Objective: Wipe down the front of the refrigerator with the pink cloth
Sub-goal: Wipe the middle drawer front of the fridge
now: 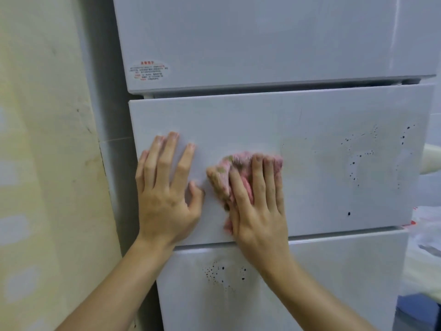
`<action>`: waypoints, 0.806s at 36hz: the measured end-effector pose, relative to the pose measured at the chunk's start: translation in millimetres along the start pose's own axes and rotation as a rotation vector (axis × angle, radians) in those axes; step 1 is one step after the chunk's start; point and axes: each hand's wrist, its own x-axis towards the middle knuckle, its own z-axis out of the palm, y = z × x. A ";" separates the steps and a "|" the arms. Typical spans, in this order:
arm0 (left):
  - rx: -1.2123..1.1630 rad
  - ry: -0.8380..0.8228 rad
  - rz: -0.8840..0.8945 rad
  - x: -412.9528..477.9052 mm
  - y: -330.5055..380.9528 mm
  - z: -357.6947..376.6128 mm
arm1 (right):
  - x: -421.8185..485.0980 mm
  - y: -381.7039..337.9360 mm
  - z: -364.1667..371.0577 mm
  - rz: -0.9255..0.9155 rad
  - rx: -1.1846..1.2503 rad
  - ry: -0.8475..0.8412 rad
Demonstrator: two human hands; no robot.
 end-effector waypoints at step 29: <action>-0.065 0.011 -0.097 1.8 37.7 10.0 | -4.3 37.9 -15.4 0.057 -0.085 0.049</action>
